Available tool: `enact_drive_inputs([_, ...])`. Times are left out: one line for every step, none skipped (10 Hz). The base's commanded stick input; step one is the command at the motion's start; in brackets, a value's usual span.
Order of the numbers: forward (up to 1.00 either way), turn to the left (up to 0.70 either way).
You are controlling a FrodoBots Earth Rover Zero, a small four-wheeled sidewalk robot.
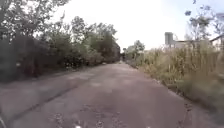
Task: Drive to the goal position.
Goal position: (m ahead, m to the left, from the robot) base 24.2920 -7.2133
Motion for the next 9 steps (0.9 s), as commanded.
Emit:
enact_drive_inputs([1.0,-0.14])
enact_drive_inputs([1.0,-0.14])
enact_drive_inputs([1.0,-0.14])
enact_drive_inputs([1.0,-0.14])
enact_drive_inputs([1.0,-0.14])
enact_drive_inputs([1.0,-0.14])
enact_drive_inputs([1.0,-0.14])
enact_drive_inputs([1.0,-0.14])
enact_drive_inputs([1.0,-0.14])
